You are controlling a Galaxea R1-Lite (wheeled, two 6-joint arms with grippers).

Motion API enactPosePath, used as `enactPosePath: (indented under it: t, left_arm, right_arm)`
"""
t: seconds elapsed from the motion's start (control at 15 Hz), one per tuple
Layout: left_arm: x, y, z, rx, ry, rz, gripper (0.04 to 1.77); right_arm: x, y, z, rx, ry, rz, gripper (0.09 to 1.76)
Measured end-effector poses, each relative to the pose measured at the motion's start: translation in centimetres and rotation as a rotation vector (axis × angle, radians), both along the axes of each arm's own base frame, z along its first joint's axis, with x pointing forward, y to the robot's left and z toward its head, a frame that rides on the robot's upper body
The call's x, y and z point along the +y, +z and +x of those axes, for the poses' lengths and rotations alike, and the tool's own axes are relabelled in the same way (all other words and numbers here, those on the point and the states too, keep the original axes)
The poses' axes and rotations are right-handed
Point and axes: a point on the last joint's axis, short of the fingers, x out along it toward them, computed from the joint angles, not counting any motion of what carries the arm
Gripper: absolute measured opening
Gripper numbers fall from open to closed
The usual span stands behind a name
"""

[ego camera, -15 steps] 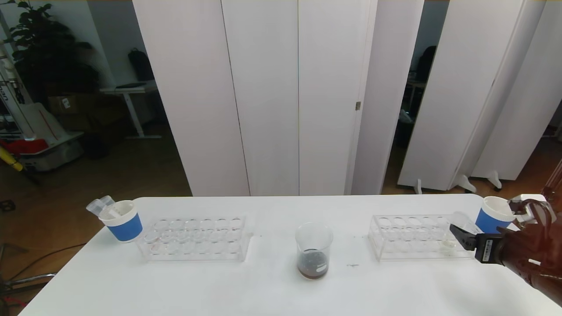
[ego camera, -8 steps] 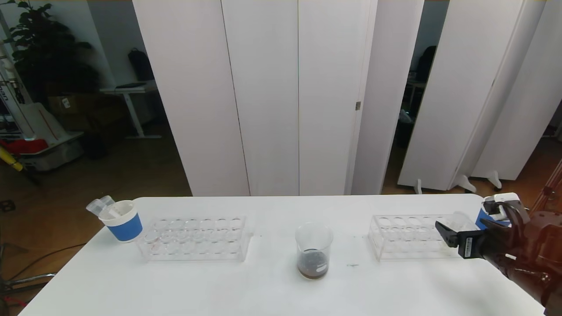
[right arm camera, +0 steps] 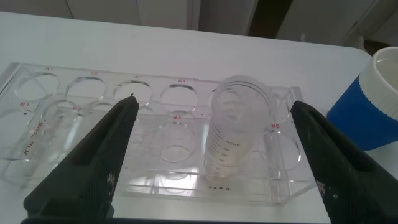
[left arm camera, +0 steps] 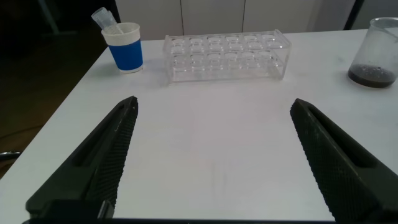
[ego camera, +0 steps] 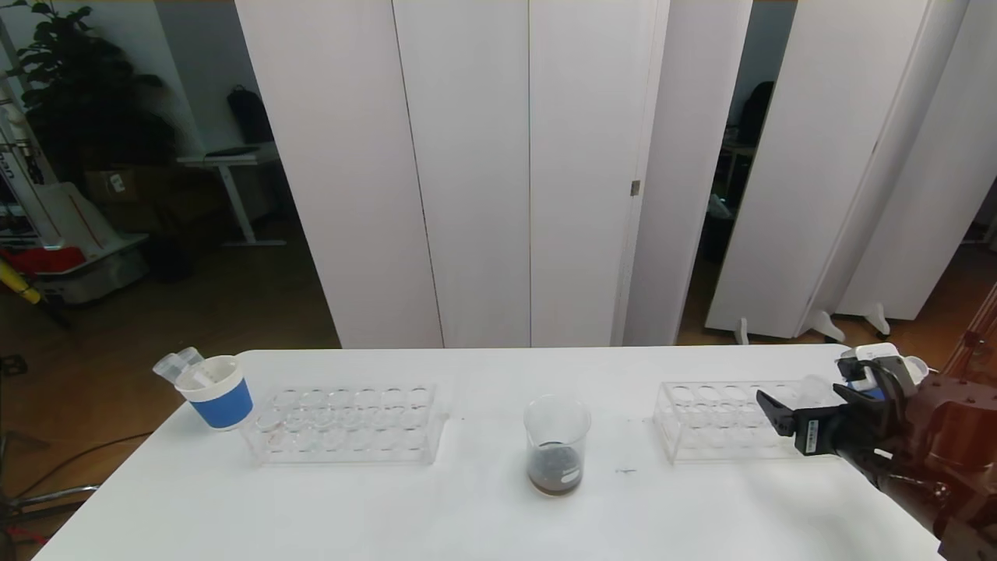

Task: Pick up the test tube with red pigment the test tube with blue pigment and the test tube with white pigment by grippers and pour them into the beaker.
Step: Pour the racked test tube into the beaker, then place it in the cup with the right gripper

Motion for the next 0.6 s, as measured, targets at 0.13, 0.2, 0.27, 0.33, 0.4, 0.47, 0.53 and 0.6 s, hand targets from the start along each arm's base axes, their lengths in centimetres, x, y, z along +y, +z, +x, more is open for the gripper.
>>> enactPosePath:
  t: [0.13,0.2,0.27,0.33,0.4,0.47,0.53,0.6]
  left_arm:
    - [0.0,0.0,0.0,0.0,0.0,0.0,1.75]
    - [0.0,0.0,0.0,0.0,0.0,0.0,1.75]
    - [0.0,0.0,0.0,0.0,0.0,0.0,1.75]
    - [0.0,0.0,0.0,0.0,0.0,0.0,1.75]
    - [0.0,0.0,0.0,0.0,0.0,0.0,1.75]
    - [0.0,0.0,0.0,0.0,0.0,0.0,1.75]
    - [0.0,0.0,0.0,0.0,0.0,0.0,1.75]
    - [0.0,0.0,0.0,0.0,0.0,0.0,1.75]
  right_arm:
    - [-0.15,-0.3,0.29,0.003,-0.006,0.001,1.75]
    - [-0.21,-0.45,0.46,0.005,-0.009,0.003,1.75]
    - [-0.25,-0.58,0.64,0.006,-0.011,0.003,1.71]
    - [-0.25,-0.69,0.78,0.008,-0.011,0.004,1.51]
    - [-0.21,-0.75,0.89,0.008,-0.009,0.005,1.17]
    - [-0.12,-0.79,0.98,0.007,-0.01,0.006,0.69]
    - [-0.12,-0.79,1.04,0.005,-0.009,0.007,0.45]
    - [-0.09,-0.82,1.07,0.007,-0.007,0.01,0.46]
